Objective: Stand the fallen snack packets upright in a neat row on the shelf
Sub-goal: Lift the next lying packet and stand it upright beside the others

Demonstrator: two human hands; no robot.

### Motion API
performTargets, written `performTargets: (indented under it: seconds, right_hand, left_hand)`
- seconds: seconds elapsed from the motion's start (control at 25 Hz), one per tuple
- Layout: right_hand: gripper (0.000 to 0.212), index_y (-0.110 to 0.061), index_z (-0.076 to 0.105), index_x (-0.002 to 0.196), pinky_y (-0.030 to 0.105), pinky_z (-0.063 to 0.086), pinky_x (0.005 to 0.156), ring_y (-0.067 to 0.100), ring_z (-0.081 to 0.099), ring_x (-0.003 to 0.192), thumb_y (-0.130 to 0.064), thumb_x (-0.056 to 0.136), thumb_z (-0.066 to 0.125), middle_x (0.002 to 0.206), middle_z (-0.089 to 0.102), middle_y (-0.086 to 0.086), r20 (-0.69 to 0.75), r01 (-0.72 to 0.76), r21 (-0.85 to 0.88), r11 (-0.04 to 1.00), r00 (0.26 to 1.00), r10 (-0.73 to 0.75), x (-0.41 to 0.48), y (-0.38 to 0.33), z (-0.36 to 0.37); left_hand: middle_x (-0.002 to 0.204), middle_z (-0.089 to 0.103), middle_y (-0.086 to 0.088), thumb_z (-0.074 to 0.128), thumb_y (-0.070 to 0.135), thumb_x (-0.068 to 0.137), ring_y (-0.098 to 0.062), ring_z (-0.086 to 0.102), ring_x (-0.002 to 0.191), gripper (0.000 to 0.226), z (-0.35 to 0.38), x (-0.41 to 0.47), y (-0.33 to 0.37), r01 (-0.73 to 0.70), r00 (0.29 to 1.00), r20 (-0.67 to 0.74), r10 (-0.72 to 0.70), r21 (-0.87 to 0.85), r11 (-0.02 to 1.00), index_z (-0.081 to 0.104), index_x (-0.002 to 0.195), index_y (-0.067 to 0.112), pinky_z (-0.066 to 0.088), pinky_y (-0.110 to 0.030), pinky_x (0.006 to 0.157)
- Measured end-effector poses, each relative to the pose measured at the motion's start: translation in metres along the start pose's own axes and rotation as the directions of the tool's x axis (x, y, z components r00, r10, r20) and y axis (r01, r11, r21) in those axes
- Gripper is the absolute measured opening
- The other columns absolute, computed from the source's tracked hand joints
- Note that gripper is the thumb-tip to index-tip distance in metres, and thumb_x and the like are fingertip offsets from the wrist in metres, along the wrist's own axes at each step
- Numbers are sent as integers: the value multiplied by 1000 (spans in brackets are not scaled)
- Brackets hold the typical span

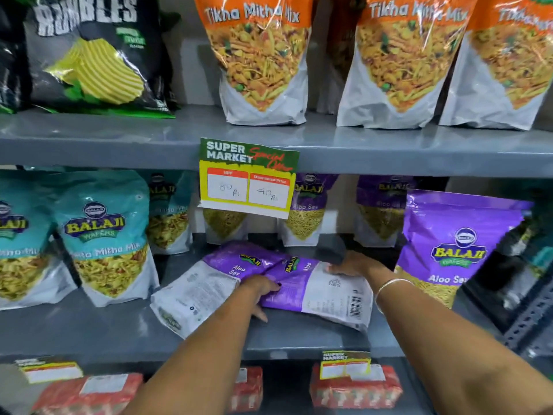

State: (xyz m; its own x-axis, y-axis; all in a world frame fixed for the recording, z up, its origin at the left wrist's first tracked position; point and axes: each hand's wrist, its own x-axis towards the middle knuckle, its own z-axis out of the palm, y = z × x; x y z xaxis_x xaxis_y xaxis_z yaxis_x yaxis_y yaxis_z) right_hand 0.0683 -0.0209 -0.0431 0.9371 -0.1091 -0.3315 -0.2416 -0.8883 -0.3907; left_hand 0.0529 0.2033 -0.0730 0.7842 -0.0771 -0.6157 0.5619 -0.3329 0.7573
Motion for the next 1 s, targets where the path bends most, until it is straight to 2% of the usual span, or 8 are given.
performTargets:
  seconds: [0.12,0.24,0.36,0.52,0.64,0.76,0.88,1.0]
  right_hand:
    - [94,-6,23,147,30,34,110,27,38,138,-56,77,61,153,33,12,60,-32,-31,999,998,34,8,3,-2]
    - [91,-6,31,144,29,34,110,25,40,136,-59,76,60,151,37,9,112,-49,-9,999,992,50,12,11,-3]
    - [81,-8,49,135,27,38,103,22,51,127,-59,73,63,142,50,7,149,-90,135,987,986,70,16,24,-2]
    - [65,-3,67,112,31,46,101,24,65,104,-44,63,79,110,68,12,195,-125,438,890,980,42,15,38,2]
    - [72,-4,75,90,42,52,95,29,71,92,-43,32,92,97,75,17,221,-97,648,755,973,-64,17,45,3]
    - [37,-4,70,93,32,58,76,20,73,72,-18,62,83,80,77,8,129,35,750,661,972,-198,12,39,-6]
    - [48,6,59,114,33,56,82,22,68,83,8,69,73,102,70,18,-158,266,782,563,959,-234,13,28,-11]
    - [69,3,47,122,28,56,81,14,67,82,16,60,74,108,63,16,-311,398,769,500,917,-251,13,11,-5]
  left_hand:
    - [114,47,-15,54,5,91,-38,53,111,21,12,7,0,76,997,43,-65,-376,923,49,110,4,43,-53,99]
    - [68,45,-12,47,0,93,-28,54,67,25,22,10,4,49,996,-27,-90,-660,749,43,68,3,51,-42,83]
    - [35,55,-9,57,7,88,-21,56,30,29,30,12,5,84,995,20,-98,-700,710,42,64,6,54,-24,43]
    - [64,64,-19,65,18,85,-32,58,65,24,49,12,13,163,981,183,-72,-555,816,51,75,1,39,-55,98]
    - [34,62,-5,62,11,86,-20,63,33,17,55,6,31,39,989,145,32,-459,887,54,71,6,52,-43,70]
    - [47,66,1,64,-1,80,-13,65,42,16,51,-1,50,-236,969,-24,247,-386,892,56,90,7,51,-22,39]
    - [90,65,-10,78,4,52,-20,60,86,68,41,0,73,-585,811,-208,547,-271,764,55,115,-4,51,-16,57]
    - [104,57,-12,80,-1,52,-16,54,86,68,30,3,89,-695,708,-332,624,-166,700,53,114,-2,46,-7,58]
